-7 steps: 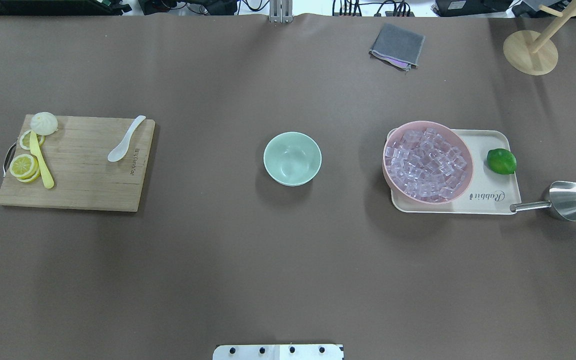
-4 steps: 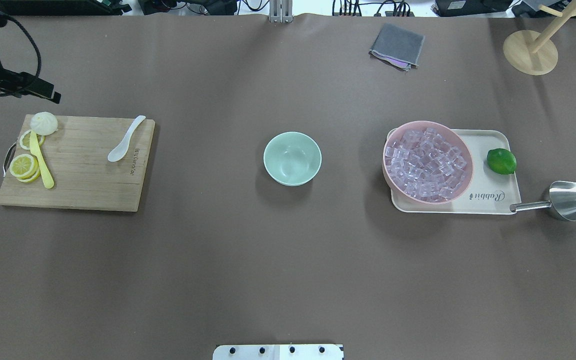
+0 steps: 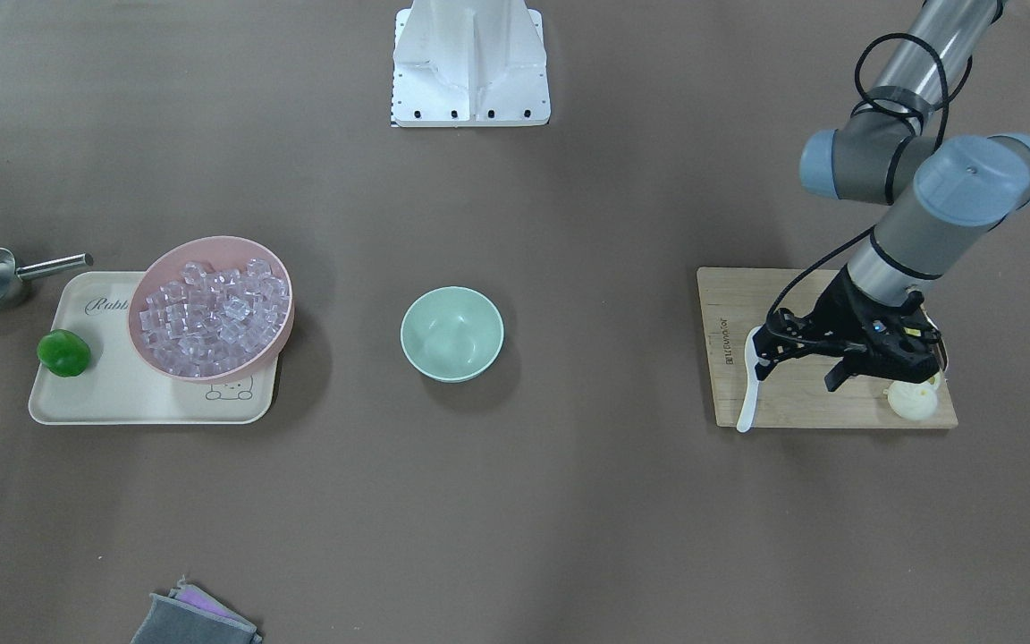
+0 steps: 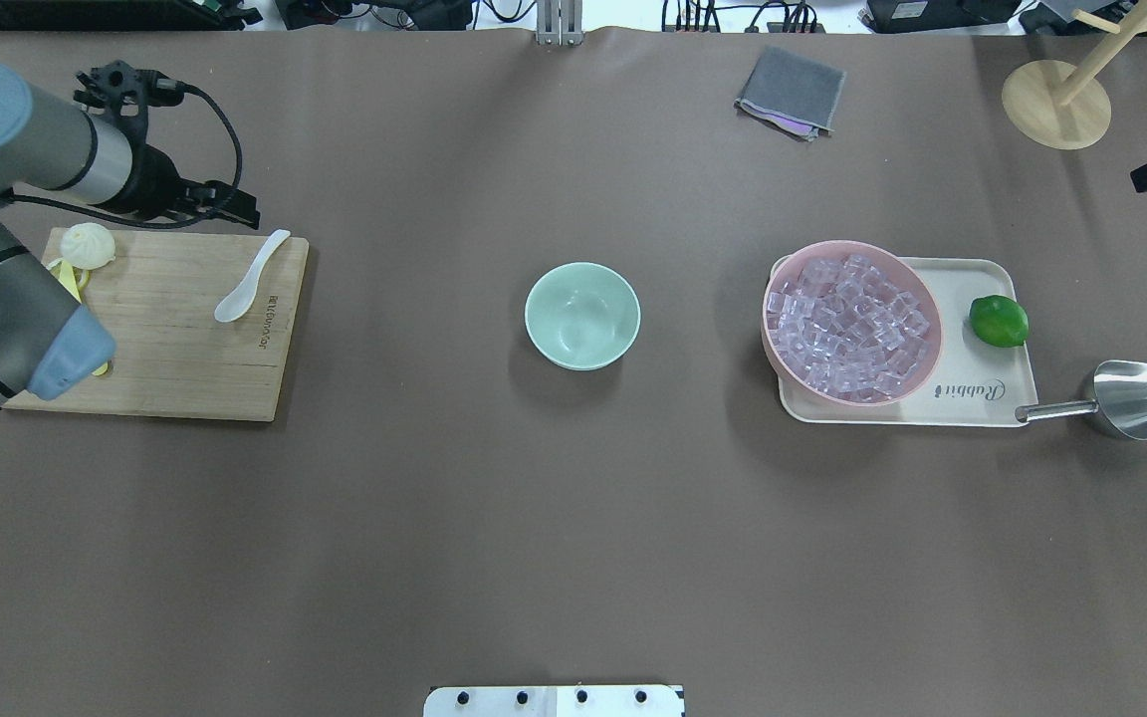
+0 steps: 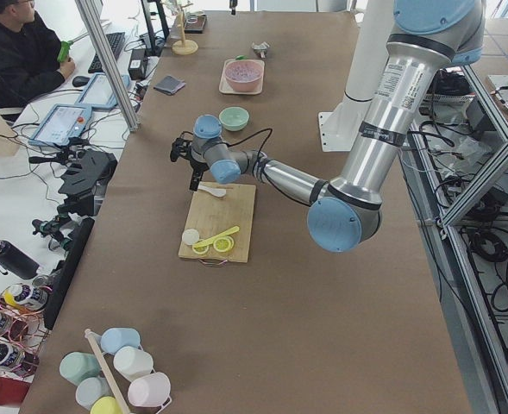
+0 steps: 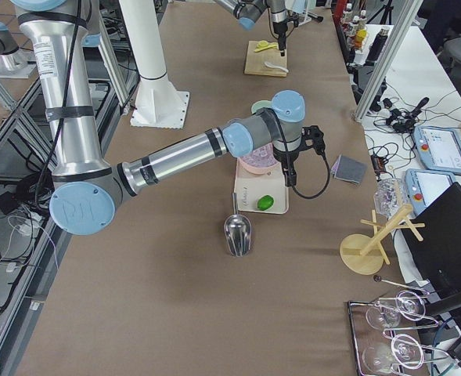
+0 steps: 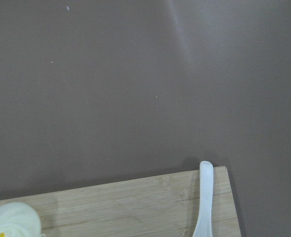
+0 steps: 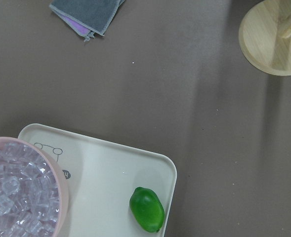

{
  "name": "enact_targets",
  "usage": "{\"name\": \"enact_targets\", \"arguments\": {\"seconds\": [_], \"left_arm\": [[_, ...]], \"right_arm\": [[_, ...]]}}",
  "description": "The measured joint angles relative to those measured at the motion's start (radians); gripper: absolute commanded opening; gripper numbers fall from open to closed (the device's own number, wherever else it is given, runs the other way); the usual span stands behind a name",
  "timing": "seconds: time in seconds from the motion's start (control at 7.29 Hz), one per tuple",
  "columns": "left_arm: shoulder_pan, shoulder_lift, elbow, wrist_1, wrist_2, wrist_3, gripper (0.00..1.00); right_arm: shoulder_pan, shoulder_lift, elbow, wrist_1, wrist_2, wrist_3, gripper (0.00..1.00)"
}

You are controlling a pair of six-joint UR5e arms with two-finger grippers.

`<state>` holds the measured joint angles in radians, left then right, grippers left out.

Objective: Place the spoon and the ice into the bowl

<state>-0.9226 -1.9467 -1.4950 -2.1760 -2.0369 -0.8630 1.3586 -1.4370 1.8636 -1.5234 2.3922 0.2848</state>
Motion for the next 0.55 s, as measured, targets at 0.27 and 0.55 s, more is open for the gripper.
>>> {"name": "enact_targets", "arguments": {"seconds": [0.27, 0.55], "left_arm": [[0.061, -0.024, 0.030, -0.014, 0.043, -0.011, 0.80], [0.081, -0.027, 0.045, -0.016, 0.052, -0.006, 0.73]], "right_arm": [[-0.014, 0.005, 0.000, 0.009, 0.001, 0.015, 1.00], [-0.030, 0.014, -0.001, 0.011, 0.002, 0.018, 1.00]]}}
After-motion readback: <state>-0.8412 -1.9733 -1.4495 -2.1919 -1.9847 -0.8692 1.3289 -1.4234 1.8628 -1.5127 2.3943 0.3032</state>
